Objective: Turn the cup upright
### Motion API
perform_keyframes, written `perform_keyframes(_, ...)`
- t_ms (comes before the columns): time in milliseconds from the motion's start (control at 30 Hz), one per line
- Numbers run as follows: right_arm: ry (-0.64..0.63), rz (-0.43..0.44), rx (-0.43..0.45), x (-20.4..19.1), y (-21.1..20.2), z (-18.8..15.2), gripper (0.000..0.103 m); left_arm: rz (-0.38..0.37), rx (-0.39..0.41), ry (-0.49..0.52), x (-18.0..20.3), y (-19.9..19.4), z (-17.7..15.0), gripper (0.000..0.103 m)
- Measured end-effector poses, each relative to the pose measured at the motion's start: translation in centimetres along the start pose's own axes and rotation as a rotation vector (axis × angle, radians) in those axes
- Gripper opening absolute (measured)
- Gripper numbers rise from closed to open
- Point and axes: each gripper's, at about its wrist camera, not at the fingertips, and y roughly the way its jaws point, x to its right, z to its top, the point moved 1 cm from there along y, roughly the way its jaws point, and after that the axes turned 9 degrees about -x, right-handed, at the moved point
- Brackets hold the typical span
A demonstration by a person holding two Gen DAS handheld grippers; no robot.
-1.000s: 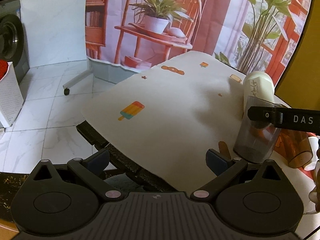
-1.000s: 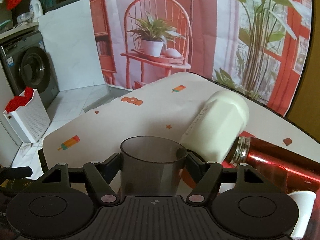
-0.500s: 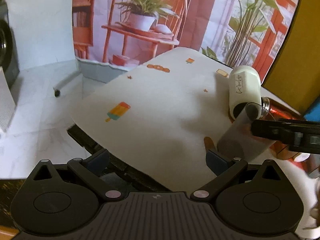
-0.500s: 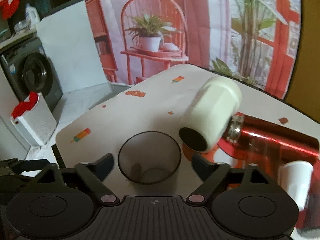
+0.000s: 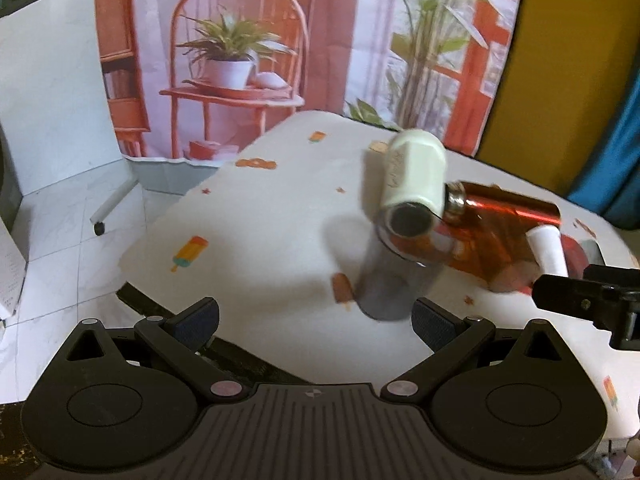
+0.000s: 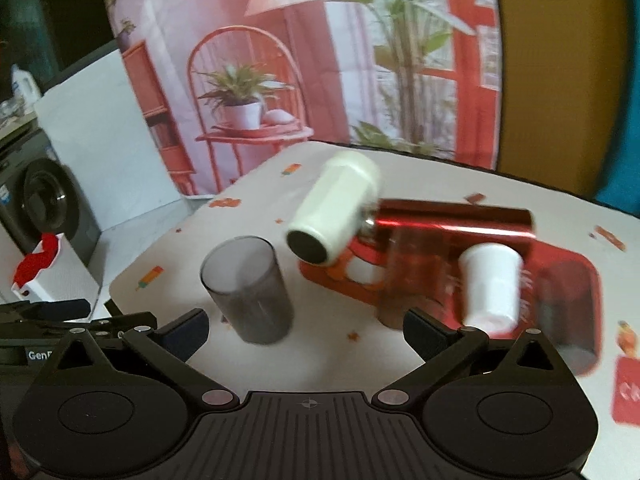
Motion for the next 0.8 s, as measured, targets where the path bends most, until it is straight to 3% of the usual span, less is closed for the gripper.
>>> perform_keyframes(267, 0.032, -0.055, 0.056, 2.0, -4.2, -3.0, 0.103, 0.067, 0.024, 0.095, 3.6, -2.7, -1.0, 0.103)
perform_keyframes(567, 0.073, -0.142, 0.089, 3.5, -6.7, -6.0, 0.103, -0.020, 0.057, 0.113, 6.0, -5.2, -1.9, 0.103)
perform_keyframes(800, 0.087, -0.177, 0.131, 3.9, -7.6, -7.6, 0.103, -0.005, 0.064, 0.126, 6.8, -5.7, -2.9, 0.103)
